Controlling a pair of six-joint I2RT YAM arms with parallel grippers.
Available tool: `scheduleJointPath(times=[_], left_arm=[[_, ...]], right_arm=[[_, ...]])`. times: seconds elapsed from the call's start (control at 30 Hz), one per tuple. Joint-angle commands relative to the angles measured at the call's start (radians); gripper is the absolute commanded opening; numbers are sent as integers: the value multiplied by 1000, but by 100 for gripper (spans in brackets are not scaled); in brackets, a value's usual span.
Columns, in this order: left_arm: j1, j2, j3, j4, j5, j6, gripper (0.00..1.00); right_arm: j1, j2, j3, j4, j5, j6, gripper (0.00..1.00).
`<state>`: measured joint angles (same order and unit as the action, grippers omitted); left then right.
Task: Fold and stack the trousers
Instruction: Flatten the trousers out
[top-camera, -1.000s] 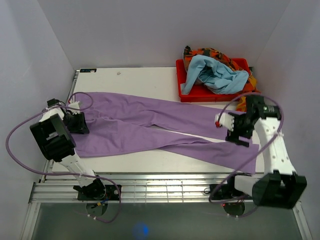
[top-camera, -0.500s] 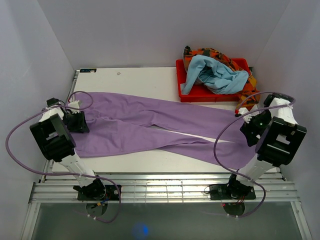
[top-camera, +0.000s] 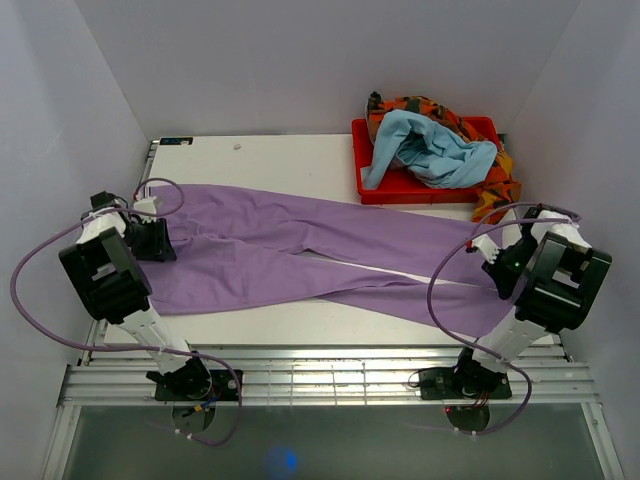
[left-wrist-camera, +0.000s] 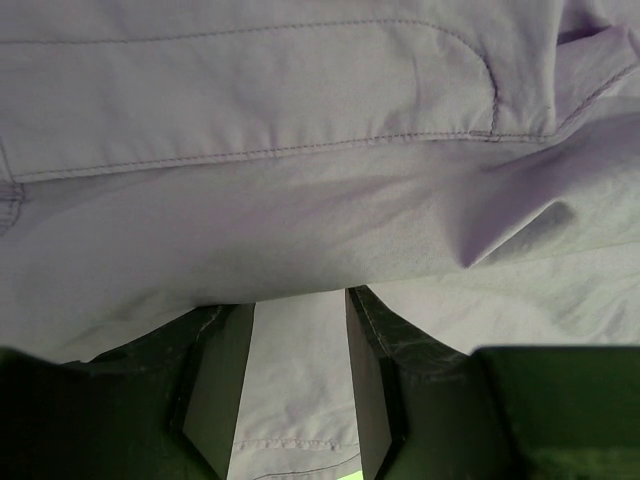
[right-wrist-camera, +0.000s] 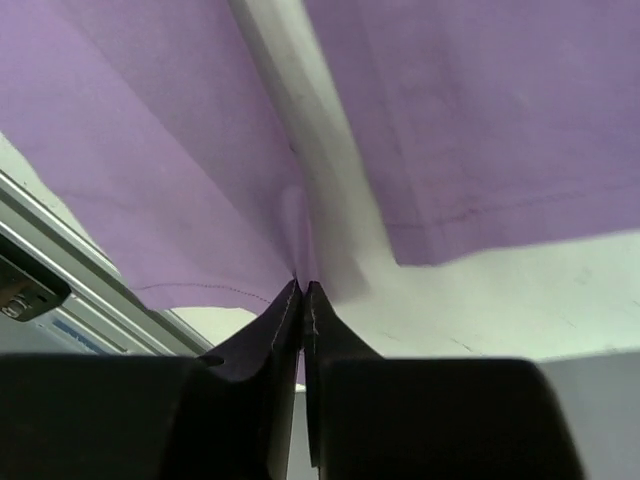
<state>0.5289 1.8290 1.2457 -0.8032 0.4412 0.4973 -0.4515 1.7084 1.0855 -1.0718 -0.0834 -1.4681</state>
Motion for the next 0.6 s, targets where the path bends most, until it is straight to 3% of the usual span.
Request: scheduleJointPath(times=[0.0,0.2,0.3,0.5,0.57], left_arm=[[3,-14,47,-1,14,6,52],[3,-13,69,-2,22,-9,51],[3,-11,75,-2,17,-16,51],[8,3,43,18,-16,-9,48],[11,19,37,19,-28,-9,44]], right_arm=[[-1,-30,123,-28,-32,-21,8],[-1,-104,390,-105,-159,-75,8],[-7,-244,358,-50,-210,-142,8],[-137,-741,-287,221,-242,-599,8],[-220,-831,-497,343,-281,-760,8]])
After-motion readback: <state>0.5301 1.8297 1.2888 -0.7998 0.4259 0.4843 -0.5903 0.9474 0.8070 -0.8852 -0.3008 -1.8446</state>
